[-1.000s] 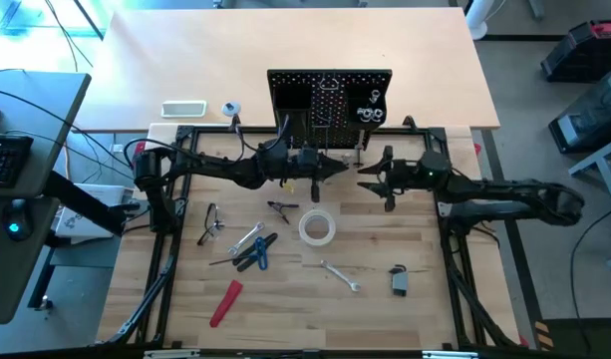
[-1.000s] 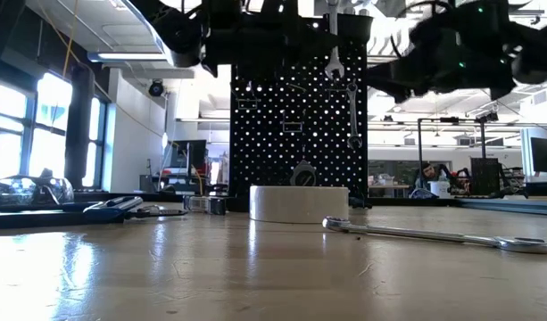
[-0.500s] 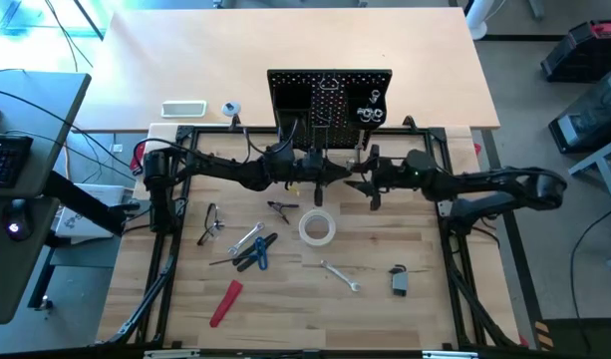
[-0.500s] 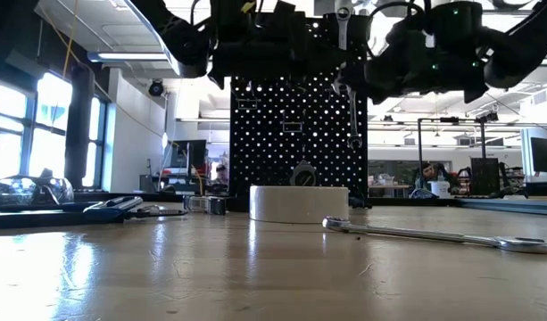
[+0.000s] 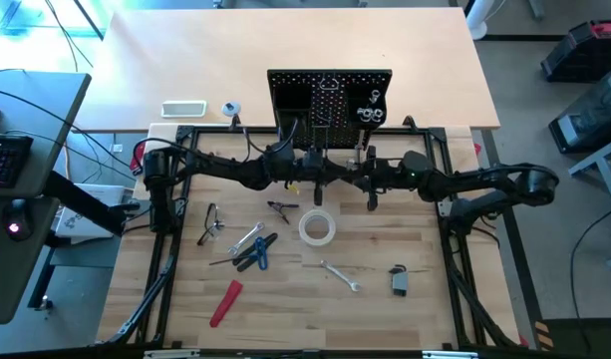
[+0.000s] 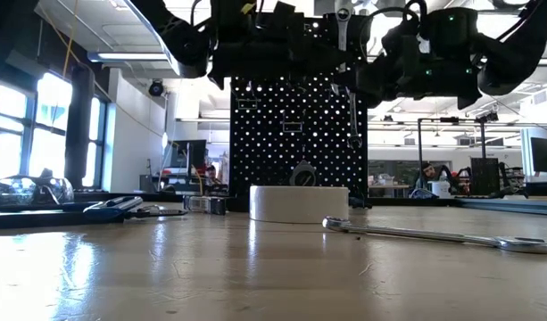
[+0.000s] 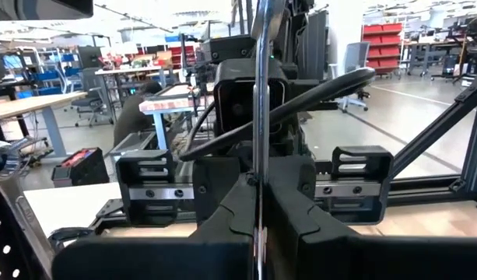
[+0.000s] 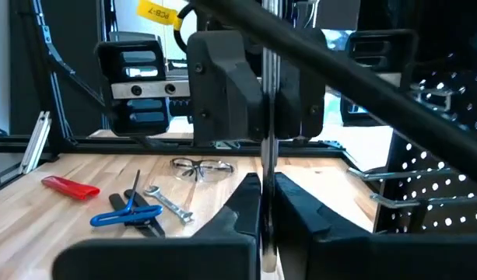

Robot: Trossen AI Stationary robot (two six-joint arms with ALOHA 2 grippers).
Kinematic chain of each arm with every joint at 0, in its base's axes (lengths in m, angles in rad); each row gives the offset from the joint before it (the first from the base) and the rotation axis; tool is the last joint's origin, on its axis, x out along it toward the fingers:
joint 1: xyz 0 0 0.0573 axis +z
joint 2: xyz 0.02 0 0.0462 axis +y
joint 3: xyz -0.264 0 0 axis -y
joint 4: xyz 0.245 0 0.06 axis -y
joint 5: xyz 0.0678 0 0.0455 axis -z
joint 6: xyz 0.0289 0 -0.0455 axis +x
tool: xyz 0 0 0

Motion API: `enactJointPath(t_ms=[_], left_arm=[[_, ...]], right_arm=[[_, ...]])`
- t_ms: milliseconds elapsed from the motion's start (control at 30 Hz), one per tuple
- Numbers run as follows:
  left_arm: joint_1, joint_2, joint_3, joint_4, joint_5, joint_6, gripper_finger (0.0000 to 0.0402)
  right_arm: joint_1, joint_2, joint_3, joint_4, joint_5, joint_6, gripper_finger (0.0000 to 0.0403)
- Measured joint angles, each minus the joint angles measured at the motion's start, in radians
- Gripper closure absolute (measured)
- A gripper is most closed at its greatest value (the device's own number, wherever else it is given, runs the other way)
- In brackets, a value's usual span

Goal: Hang tools onto peg board
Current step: Hang the silver wrench on the peg board

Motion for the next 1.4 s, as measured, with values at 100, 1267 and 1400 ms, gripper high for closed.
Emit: enactJointPath(t_ms=[100,1267,1400], left_arm=[[0.005,0.000,0.002,-0.002,0.001,-0.001,0.0401],[-0.004,-0.075,-0.001,-0.171,0.089,0.070,0.0208],[-0.021,-0.084,-0.001,-0.174,0.086,0.079,0.0208]], right_arm=[[0.000,0.000,0.000,0.013,0.008,0.016,0.0387],[-0.284,-0.001,0.000,-0.185,-0.069,0.315,0.0399],[-0.286,-0.001,0.000,-0.186,-0.077,0.321,0.0399]])
